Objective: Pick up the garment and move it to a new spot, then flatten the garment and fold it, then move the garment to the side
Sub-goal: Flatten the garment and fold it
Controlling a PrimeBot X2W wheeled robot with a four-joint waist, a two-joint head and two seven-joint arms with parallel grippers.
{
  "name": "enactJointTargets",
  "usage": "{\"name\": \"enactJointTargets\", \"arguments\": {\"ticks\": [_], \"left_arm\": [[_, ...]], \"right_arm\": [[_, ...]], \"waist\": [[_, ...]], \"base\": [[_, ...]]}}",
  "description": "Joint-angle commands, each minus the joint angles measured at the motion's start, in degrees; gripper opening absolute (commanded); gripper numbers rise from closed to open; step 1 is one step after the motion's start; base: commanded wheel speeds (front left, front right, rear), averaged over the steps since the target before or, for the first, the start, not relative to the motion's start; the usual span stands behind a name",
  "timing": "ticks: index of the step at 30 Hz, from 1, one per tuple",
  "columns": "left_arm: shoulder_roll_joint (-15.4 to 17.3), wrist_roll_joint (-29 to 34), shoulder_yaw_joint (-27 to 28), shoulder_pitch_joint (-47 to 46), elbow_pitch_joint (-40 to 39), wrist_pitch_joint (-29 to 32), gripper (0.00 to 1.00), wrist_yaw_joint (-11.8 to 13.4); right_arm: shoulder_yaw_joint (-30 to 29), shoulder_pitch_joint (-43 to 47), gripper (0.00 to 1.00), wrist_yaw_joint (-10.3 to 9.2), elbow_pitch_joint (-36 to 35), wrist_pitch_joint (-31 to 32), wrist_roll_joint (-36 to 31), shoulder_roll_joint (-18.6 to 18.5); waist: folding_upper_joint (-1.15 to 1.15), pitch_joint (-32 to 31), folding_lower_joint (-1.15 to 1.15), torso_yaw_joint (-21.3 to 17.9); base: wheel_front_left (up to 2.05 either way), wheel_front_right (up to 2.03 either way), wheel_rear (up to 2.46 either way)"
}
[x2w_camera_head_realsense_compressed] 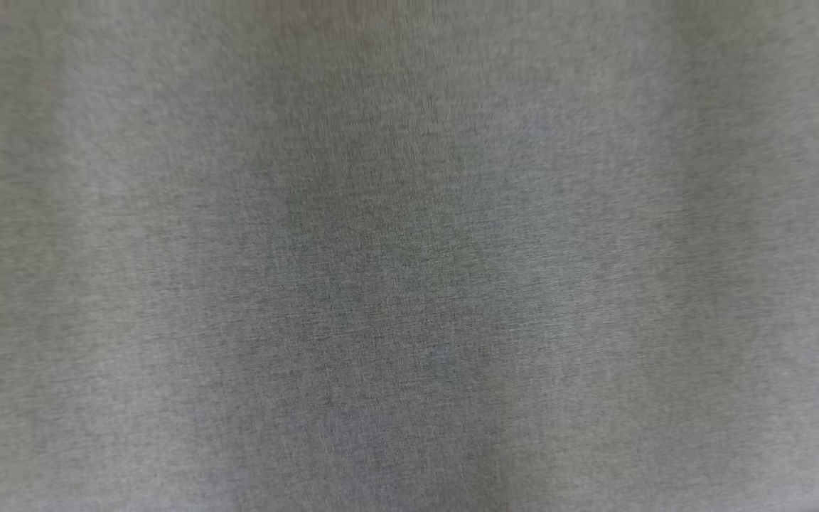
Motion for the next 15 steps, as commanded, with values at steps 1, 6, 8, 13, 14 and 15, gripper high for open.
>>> {"name": "enactJointTargets", "arguments": {"ticks": [1,6,8,13,14,15], "left_arm": [[0.4,-1.7,0.0,4.5,-2.2,-1.2,0.0,0.1],[2.4,-5.7,2.5,19.8,-11.0,-4.7,0.0,1.0],[3.3,-5.6,2.6,26.9,-15.6,-5.7,0.0,2.7],[4.2,-7.9,5.0,44.7,-28.0,-7.3,0.0,8.0],[4.3,-8.2,5.6,48.2,-30.3,-7.5,0.0,9.2],[4.3,-8.2,5.6,48.2,-30.3,-7.5,0.0,9.2]], "right_arm": [[0.6,5.0,0.0,-0.14,-3.4,-0.7,2.6,-1.6],[0.5,24.3,0.0,-0.14,-15.1,-2.3,8.4,-7.0],[-0.7,32.9,0.0,-0.14,-19.5,-2.7,9.6,-8.8],[-7.2,53.6,0.0,-0.14,-29.1,-3.0,10.6,-9.4],[-9.0,57.3,0.0,-0.14,-30.8,-2.7,10.6,-8.9],[-9.0,57.3,0.0,-0.14,-30.8,-2.7,10.6,-8.9]], "waist": [[0.0,-3.8,0.0,-0.1],[0.0,-8.2,0.0,-0.5],[0.0,-9.8,0.0,-0.6],[0.0,-12.7,0.0,-1.2],[0.0,-13.1,0.0,-1.4],[0.0,-13.1,0.0,-1.4]], "base": [[0.0,0.0,0.0],[0.0,0.0,0.0],[0.0,0.0,0.0],[0.0,0.0,0.0],[0.0,0.0,0.0],[0.0,0.0,0.0]]}}
